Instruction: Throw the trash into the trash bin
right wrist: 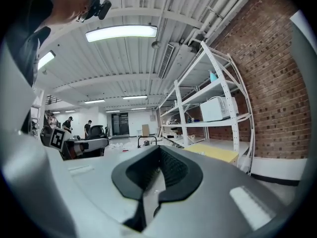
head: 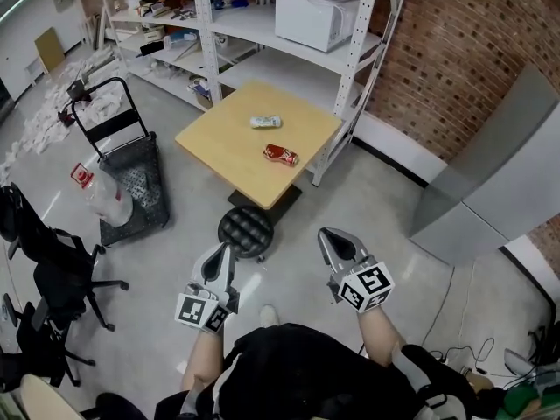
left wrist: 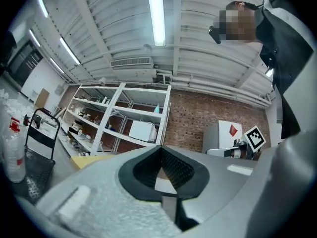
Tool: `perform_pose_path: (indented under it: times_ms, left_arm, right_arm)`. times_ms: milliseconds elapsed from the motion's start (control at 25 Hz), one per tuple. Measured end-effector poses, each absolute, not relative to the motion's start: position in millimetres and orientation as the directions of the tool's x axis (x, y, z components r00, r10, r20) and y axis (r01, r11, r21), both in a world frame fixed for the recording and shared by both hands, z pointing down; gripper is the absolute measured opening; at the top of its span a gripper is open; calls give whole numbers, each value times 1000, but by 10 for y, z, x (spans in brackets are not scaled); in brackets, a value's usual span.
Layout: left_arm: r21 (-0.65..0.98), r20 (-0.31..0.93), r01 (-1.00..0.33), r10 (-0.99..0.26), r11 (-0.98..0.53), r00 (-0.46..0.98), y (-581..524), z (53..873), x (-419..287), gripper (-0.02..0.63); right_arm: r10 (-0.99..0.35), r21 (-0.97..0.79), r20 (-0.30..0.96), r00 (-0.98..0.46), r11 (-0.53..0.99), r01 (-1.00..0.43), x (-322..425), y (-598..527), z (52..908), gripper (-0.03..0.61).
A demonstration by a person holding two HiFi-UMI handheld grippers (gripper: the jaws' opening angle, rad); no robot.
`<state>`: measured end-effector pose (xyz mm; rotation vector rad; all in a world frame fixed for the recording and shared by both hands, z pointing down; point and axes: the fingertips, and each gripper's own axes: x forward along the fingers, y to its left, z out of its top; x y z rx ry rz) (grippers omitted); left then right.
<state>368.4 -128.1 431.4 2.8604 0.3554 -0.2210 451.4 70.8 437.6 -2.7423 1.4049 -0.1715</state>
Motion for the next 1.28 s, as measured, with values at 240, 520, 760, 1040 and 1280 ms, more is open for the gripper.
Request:
perform_pose_path:
  times_ms: [240,520,760,1040,1280]
  left_arm:
    - [179,-202,270,234,-946,951,-1618,4298,3928,0]
    - [195,-203,275,235,-941,951,-1731,4294,4201,2]
    - [199,-174,270,238,-942,956,-1764,4373,4549,2]
    - [158,-178,222,193,-962,965,-1844,4286,5304,2]
    - [144,-182,206,178,-968,967,-1912,4261,6169,2]
  right_arm:
    - [-811,-101,74,580,-585,-805,4828,322,4380,5]
    - [-809,-105,113,576,-587,-803,5092,145,4503,5]
    - [-818,-104,109,565,-575,-811,5521,52,4548,5]
    - [-849,-79,110,517,-526,-847,6425,-187,4538,5]
    - [-862,-51,126,491,-500,-864,7348,-347,4556,5]
